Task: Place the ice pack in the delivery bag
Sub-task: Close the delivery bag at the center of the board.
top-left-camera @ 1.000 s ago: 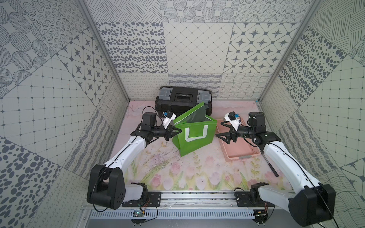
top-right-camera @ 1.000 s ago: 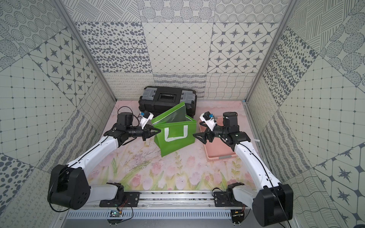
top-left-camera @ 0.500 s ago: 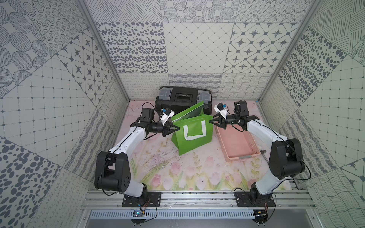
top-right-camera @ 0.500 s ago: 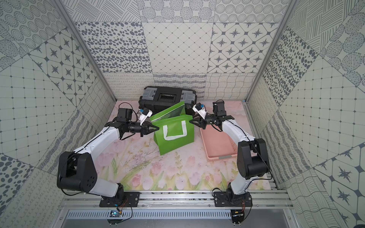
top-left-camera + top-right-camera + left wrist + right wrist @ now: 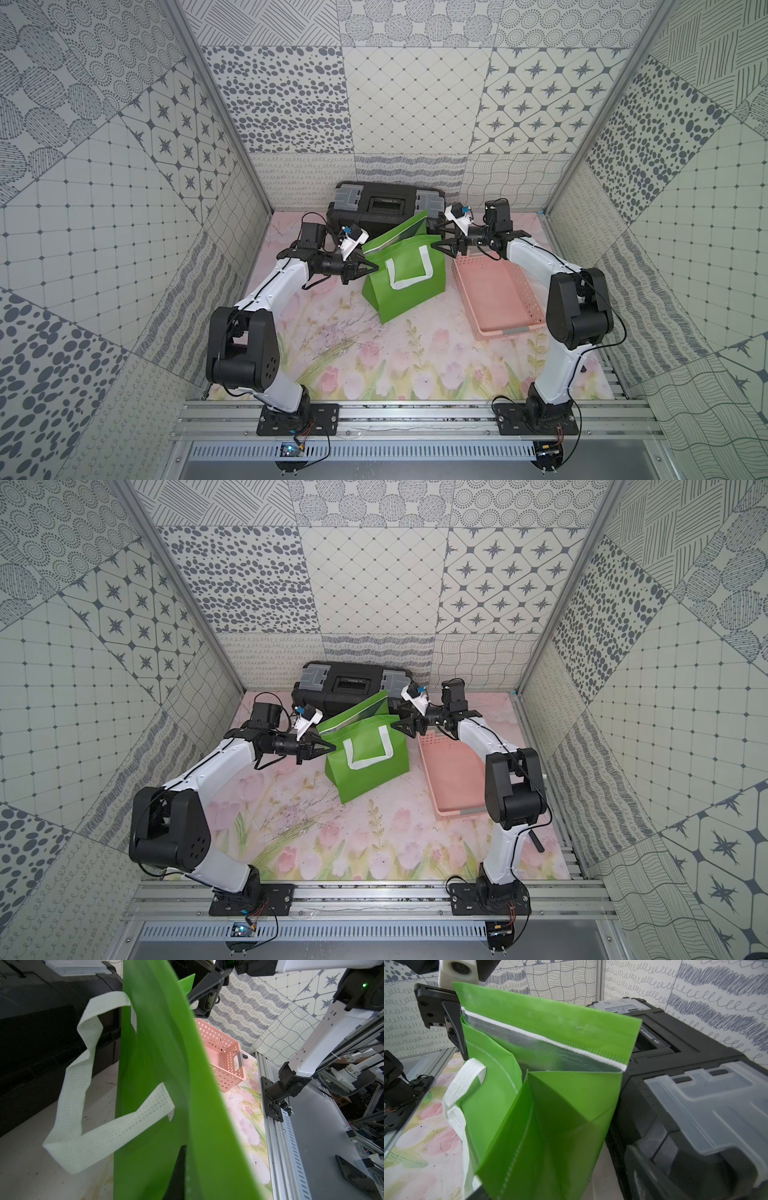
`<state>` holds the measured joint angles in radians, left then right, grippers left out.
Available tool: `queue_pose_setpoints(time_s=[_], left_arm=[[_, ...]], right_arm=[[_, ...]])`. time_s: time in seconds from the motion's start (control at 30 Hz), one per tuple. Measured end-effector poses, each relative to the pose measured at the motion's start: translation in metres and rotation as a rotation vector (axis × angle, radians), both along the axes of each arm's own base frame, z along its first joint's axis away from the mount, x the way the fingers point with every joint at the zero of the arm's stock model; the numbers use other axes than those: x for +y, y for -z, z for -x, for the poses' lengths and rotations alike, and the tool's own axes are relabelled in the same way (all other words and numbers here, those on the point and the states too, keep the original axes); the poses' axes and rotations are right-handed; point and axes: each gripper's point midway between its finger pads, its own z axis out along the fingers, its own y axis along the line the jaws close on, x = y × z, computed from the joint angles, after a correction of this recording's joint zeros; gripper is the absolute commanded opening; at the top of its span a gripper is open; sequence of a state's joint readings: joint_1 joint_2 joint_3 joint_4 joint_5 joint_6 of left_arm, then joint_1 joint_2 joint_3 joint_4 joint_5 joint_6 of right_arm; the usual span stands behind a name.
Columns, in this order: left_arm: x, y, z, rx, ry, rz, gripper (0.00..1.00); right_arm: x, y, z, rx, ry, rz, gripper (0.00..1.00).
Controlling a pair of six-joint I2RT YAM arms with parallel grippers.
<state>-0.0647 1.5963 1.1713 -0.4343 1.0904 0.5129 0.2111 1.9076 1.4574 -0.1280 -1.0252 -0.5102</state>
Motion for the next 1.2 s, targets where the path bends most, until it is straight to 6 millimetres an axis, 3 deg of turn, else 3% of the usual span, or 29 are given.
queue_pose_setpoints(time_s=[0.13, 0.33, 0.47, 0.7, 0.8, 1.2], left_arm=[[-0.001, 0.001, -0.001, -0.007, 0.013, 0.005, 0.0], [-0.001, 0.002, -0.001, -0.002, 0.025, 0.011, 0.0], [0.0, 0.003, -0.002, 0.003, 0.026, 0.015, 0.0], [0.012, 0.005, -0.007, 0.008, -0.006, 0.015, 0.0], [0.016, 0.009, -0.005, 0.028, -0.019, 0.012, 0.0], [0.026, 0.014, 0.0, 0.058, -0.039, 0.014, 0.0]], right_arm=[[0.012, -0.008, -0.01, -0.025, -0.031, -0.016, 0.99], [0.031, -0.013, -0.017, -0.035, -0.092, -0.041, 0.99], [0.043, -0.01, -0.012, -0.019, -0.137, -0.056, 0.9], [0.048, 0.013, 0.015, 0.078, -0.187, -0.072, 0.63], [0.044, 0.024, 0.033, 0.123, -0.199, -0.073, 0.63], [0.029, 0.022, 0.085, 0.17, -0.195, -0.068, 0.68]])
